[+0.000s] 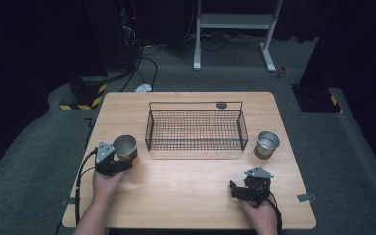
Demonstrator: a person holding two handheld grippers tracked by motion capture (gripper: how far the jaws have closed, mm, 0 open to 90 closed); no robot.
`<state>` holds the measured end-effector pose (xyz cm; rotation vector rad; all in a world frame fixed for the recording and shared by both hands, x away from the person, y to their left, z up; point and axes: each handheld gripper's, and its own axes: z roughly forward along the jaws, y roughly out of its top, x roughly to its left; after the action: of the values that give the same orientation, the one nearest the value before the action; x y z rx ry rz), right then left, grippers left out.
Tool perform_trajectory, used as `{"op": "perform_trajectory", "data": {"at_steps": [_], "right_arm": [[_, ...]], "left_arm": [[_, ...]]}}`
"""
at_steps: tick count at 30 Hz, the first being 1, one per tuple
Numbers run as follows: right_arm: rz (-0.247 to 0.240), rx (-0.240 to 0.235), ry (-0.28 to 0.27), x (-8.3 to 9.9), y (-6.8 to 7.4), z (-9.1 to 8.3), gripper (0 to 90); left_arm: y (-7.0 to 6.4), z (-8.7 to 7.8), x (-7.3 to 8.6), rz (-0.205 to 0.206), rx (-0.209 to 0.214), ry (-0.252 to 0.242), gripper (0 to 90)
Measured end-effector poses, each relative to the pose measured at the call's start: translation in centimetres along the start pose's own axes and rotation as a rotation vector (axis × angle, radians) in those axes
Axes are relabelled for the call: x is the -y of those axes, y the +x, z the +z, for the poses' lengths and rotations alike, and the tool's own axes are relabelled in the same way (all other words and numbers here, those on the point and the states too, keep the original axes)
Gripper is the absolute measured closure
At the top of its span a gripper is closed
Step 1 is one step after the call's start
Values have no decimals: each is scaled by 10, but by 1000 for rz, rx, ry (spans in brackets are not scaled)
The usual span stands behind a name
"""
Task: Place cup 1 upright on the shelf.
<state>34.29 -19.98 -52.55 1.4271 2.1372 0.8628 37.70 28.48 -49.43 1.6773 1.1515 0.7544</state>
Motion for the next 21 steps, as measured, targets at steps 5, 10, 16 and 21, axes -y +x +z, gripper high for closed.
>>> {"op": "perform_trajectory", "data": {"at_steps": [5, 10, 16, 21], "right_arm": [[0, 0, 0, 0, 0, 0, 90], [0, 0, 0, 0, 0, 0, 90], [0, 0, 0, 0, 0, 0, 90], [-1, 0, -1, 0, 0, 0, 90]], "left_arm": [[-1, -1, 0, 4, -5, -5, 140], [-1, -6, -1, -2, -2, -21, 141], [-5, -14, -4, 0, 9, -44, 141], [-9, -21, -7, 1, 25, -51, 141]]}}
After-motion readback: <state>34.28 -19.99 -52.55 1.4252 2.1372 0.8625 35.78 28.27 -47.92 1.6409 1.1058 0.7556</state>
